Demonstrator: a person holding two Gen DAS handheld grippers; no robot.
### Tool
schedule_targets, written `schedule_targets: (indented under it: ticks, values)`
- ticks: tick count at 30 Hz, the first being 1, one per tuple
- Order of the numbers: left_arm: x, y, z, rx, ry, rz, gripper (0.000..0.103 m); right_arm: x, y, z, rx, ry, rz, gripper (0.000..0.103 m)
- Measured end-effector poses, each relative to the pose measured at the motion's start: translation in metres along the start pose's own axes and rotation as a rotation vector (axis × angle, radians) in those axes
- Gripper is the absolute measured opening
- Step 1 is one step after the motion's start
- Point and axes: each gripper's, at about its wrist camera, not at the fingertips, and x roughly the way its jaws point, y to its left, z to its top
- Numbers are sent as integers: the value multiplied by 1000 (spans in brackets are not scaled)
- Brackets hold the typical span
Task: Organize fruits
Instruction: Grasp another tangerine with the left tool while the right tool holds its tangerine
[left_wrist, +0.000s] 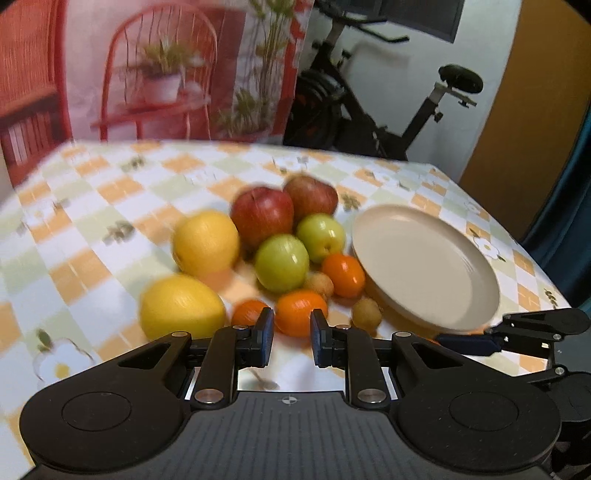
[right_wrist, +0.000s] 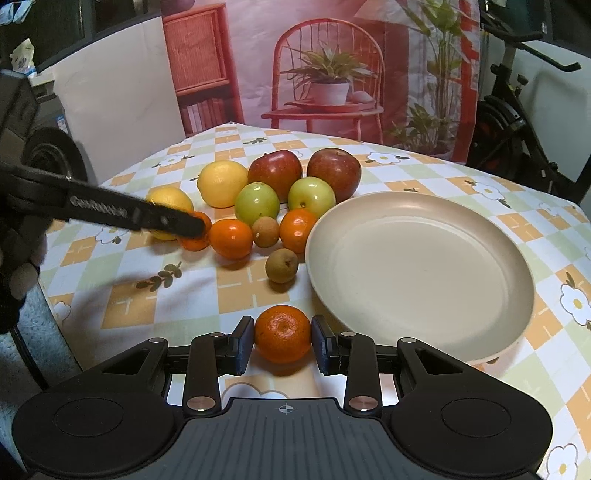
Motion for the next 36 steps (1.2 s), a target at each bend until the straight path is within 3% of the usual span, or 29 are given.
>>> schedule_targets:
  ticks: [2, 10, 22, 24, 26, 27, 36]
  values:
    - [-3, 1, 4, 22, -29, 35, 23, 0, 0, 0, 5, -1, 2, 31]
    - [13, 9, 5, 36, 10, 50, 23, 1, -1, -1, 16, -4, 6, 31]
    - [-10, -3, -19, 81, 77, -27, 23, 0, -2, -1, 21, -4, 6, 31]
    - [-16, 0, -20, 68, 51, -10, 26, 0, -2, -1, 23, -5, 7, 31]
    - [-15, 5, -17, 47, 36, 23, 44, 1, -2, -1, 25, -5, 6, 31]
    - [-13, 8, -15, 29, 35, 45, 47, 1, -2, -1, 25, -5, 5, 31]
    - [10, 8, -5, -31, 59, 31, 46, 1, -2, -2, 29, -7, 6, 31]
